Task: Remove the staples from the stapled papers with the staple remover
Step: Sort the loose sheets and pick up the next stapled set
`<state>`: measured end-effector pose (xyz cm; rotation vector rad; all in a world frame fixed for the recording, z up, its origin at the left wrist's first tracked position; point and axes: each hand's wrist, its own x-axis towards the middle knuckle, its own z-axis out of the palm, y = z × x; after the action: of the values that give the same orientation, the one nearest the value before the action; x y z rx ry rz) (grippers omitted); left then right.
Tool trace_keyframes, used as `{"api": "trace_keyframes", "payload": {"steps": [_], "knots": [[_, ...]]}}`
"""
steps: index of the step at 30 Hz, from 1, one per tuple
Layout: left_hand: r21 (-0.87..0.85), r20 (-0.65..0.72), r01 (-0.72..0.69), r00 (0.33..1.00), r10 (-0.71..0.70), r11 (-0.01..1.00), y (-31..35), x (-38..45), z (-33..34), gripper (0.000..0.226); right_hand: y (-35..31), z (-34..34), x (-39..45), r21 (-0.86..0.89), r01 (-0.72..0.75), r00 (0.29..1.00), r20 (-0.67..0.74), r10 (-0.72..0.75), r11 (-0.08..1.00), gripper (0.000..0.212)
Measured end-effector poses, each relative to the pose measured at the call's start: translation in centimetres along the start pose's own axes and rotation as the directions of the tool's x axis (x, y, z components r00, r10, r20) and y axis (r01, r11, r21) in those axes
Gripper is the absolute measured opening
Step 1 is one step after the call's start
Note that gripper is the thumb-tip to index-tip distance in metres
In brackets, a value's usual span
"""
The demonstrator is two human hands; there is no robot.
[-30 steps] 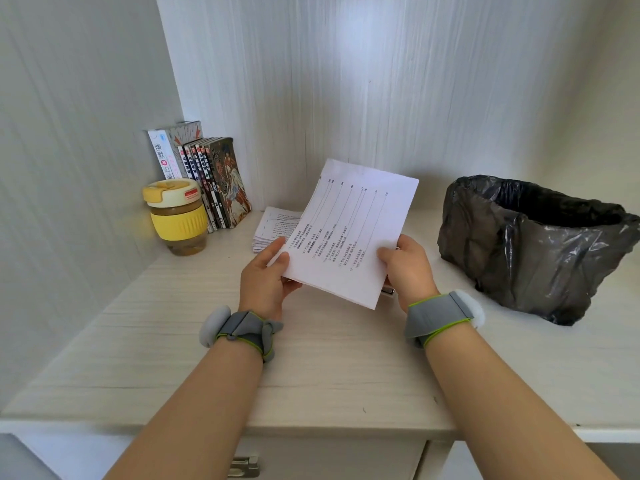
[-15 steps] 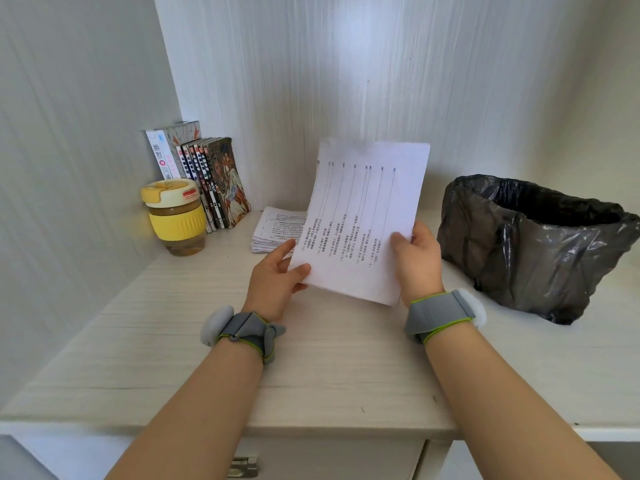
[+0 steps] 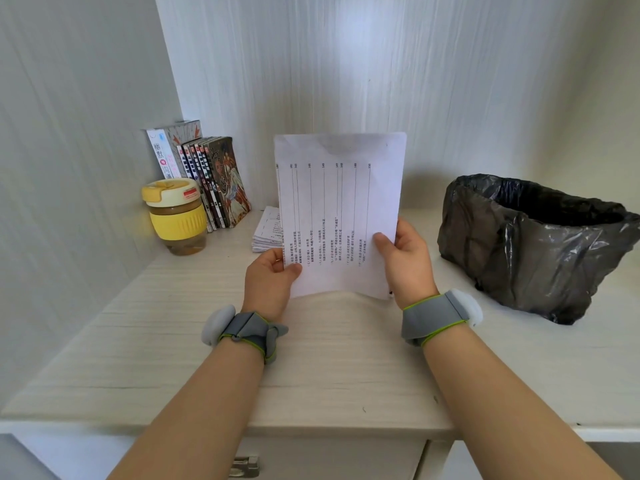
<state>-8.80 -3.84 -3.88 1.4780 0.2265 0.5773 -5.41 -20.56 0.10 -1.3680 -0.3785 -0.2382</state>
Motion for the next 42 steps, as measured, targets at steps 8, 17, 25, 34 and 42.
{"api": "trace_keyframes", "payload": {"steps": [8,17,25,34,42], "knots": [[0.108,0.087,0.021,0.996,-0.031,0.994,-0.1,-0.1,0.2,0.038,-0.2,0.3,-0.4,-0.036,-0.196,0.980,0.029,0.197,0.980,0.029],[0.132,0.125,0.084,0.987,-0.100,0.988,-0.2,-0.1,0.2,0.035,0.0,0.2,-0.3,-0.054,-0.251,0.968,0.016,0.252,0.967,0.025],[0.042,0.170,0.128,0.976,-0.133,0.991,-0.3,-0.3,0.3,0.027,0.6,-0.8,0.7,-0.109,-0.164,0.984,-0.087,0.155,0.980,0.017],[-0.152,0.032,0.206,0.979,-0.203,0.967,0.1,0.0,-0.1,0.024,0.7,-0.8,0.7,-0.100,-0.317,0.944,0.062,0.324,0.943,0.016],[-0.245,0.084,0.257,0.966,-0.244,0.935,0.9,-0.5,0.1,0.017,0.3,-1.2,0.7,-0.098,-0.303,0.950,0.050,0.309,0.948,0.015]]}}
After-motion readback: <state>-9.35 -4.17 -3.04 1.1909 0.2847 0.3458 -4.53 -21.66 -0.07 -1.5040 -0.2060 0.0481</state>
